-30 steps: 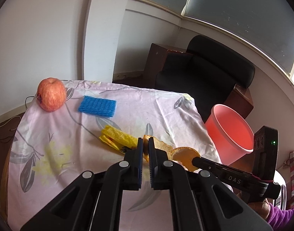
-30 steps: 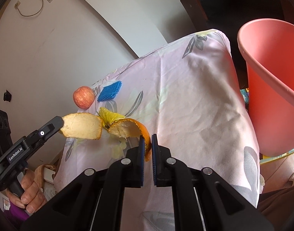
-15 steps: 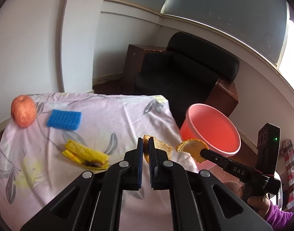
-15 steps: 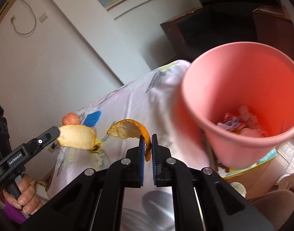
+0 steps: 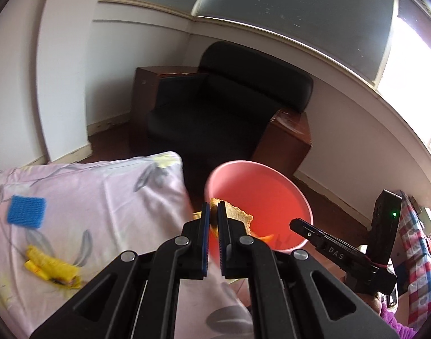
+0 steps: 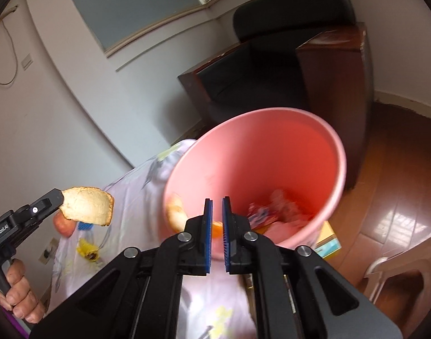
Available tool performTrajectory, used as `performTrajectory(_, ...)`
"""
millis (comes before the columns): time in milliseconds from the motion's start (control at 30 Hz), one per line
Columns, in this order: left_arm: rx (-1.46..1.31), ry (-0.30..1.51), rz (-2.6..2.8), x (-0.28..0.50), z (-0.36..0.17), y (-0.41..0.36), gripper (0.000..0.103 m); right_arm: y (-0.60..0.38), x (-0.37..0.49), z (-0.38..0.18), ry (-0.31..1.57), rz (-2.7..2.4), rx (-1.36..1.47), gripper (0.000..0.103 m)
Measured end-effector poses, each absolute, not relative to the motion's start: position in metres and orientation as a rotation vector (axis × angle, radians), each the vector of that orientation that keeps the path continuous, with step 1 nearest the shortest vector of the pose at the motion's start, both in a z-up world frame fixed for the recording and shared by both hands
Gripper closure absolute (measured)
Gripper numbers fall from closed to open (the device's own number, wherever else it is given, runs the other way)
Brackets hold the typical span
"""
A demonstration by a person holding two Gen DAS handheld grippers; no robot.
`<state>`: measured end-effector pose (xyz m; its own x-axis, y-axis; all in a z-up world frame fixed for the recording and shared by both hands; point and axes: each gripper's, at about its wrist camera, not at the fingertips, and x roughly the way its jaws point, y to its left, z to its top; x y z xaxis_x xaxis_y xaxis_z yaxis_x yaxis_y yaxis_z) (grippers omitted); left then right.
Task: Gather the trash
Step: 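Open the left gripper over the bucket while the right opens to drop the orange peel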
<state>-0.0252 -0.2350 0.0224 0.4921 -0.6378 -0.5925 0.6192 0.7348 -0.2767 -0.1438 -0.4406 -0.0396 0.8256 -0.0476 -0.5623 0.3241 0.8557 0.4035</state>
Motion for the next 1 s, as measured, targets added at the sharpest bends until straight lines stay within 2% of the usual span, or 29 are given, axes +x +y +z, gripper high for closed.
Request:
performTrajectory(167, 0.028, 0.745, -0.813, -0.022, 0.015, -0.282, 0.098, -0.455, -0.140, -0.041, 0.558, -0.267, 0.505, 0.096)
performTrajectory(467, 0.083, 0.791, -0.821, -0.016, -0.006, -0.322, 0.098, -0.456, -0.143, -0.045, 0.553, -0.249, 0.528, 0.096)
performTrajectory(533, 0.072, 0.799, -0.821, -0.014, -0.010, -0.325, 0.088, -0.458, -0.150, -0.044, 0.557, -0.254, 0.525, 0.096)
performTrajectory(600, 0.068, 0.802, -0.813, -0.012, -0.012, -0.323, 0.066, -0.455, -0.153, -0.044, 0.565, -0.257, 0.520, 0.096)
performTrajectory(1000, 0.064, 0.741, -0.772, -0.030, 0.004, -0.271, 0.057, -0.408, -0.143, -0.034, 0.613, -0.148, 0.472, 0.096)
